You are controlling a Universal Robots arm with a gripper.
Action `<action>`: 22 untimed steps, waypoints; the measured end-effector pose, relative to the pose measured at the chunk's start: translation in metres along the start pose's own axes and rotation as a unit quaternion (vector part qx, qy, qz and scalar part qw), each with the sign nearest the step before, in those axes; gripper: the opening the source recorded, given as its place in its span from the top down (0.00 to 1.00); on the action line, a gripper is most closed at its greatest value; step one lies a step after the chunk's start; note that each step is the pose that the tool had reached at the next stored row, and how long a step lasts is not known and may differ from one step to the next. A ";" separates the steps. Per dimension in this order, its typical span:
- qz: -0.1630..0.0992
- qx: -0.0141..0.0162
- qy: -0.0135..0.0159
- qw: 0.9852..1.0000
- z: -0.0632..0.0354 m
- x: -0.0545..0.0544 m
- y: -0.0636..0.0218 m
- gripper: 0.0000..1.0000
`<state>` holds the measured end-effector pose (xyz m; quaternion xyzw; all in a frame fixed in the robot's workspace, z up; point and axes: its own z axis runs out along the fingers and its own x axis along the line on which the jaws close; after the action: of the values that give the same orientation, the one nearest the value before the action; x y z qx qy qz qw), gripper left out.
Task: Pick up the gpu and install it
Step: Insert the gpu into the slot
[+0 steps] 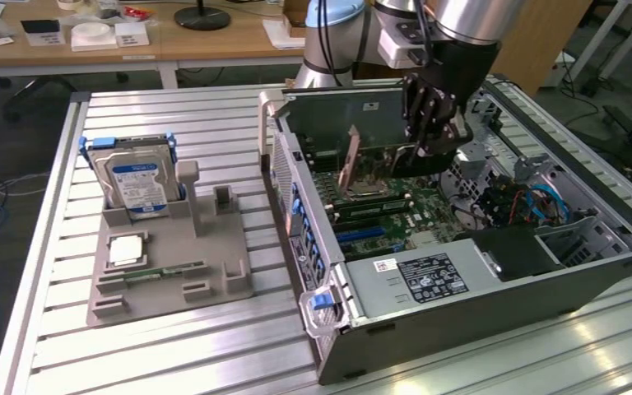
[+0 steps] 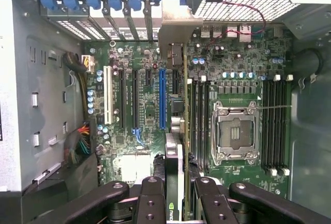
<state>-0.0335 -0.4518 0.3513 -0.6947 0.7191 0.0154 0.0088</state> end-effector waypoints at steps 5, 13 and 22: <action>0.000 0.000 0.000 1.000 0.0004 0.000 0.0001 0.73; 0.000 0.000 0.000 1.000 0.0024 0.000 0.0077 0.73; 0.000 0.000 0.000 1.000 0.0089 0.002 0.0083 0.73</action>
<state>-0.0420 -0.4532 0.3425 -0.6947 0.7191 0.0154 0.0088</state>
